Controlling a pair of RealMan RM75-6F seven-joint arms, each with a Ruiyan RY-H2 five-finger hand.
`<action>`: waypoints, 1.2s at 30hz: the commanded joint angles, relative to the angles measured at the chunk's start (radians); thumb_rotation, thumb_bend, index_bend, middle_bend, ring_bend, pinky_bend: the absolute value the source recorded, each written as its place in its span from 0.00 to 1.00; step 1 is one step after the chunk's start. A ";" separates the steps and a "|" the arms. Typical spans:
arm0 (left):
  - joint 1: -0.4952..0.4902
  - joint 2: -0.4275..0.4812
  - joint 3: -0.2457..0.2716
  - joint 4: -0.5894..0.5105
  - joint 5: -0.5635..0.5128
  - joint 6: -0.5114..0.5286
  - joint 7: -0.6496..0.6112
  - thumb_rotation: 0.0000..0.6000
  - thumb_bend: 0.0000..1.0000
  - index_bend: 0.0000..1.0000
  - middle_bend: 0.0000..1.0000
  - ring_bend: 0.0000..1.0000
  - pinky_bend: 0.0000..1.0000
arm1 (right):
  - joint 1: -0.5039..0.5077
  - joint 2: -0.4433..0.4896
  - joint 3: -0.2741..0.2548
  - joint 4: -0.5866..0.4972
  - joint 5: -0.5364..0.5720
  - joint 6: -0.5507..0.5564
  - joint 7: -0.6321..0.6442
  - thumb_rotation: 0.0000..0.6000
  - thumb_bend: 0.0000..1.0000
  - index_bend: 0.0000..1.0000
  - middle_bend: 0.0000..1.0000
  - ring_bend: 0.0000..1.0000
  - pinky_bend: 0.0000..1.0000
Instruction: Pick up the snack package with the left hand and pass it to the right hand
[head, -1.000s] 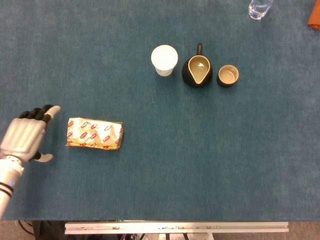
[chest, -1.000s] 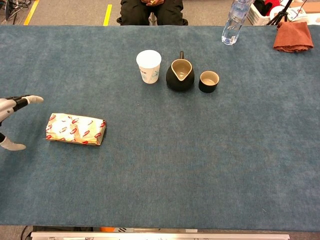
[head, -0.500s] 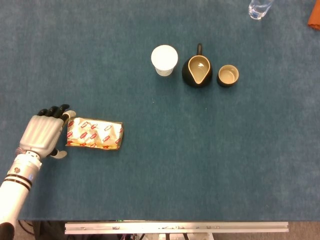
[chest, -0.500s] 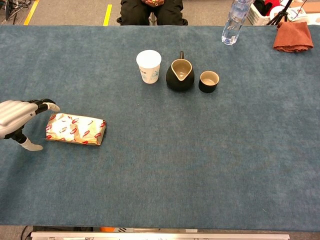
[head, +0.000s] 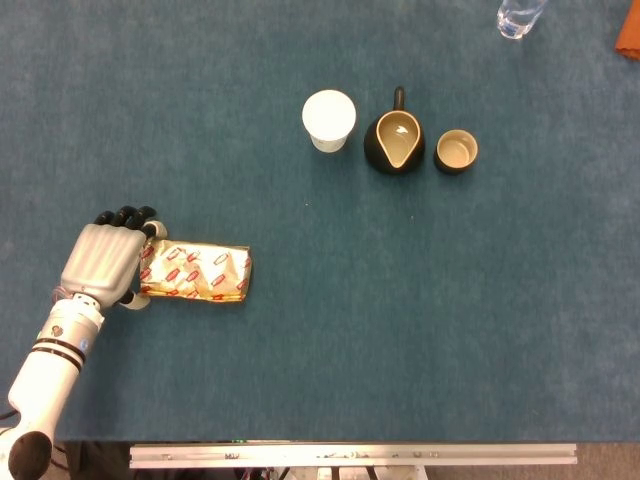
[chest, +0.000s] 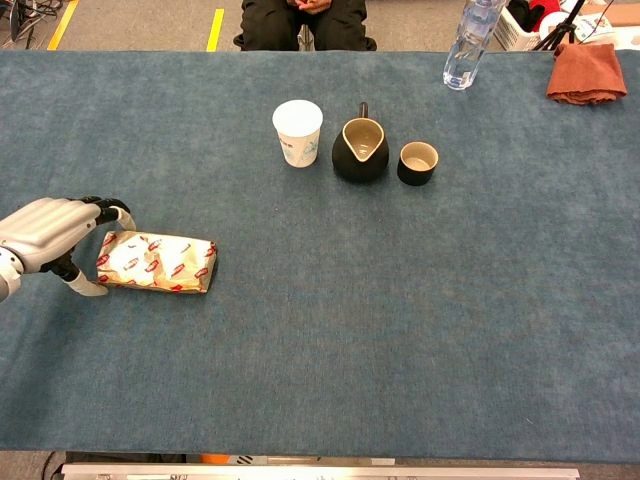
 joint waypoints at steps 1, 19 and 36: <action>-0.005 -0.003 0.000 -0.006 -0.009 0.000 0.008 1.00 0.09 0.27 0.16 0.13 0.19 | -0.001 -0.001 0.000 0.002 0.001 -0.001 0.001 1.00 0.21 0.34 0.37 0.29 0.23; -0.020 -0.055 -0.027 0.046 0.027 -0.001 -0.135 1.00 0.25 0.58 0.51 0.43 0.35 | 0.003 -0.005 -0.004 0.006 -0.006 -0.012 -0.001 1.00 0.21 0.34 0.37 0.29 0.23; -0.053 0.066 -0.130 -0.054 0.001 -0.128 -0.493 1.00 0.26 0.64 0.60 0.51 0.46 | 0.094 0.021 -0.004 -0.061 -0.153 -0.056 -0.004 1.00 0.21 0.34 0.37 0.29 0.23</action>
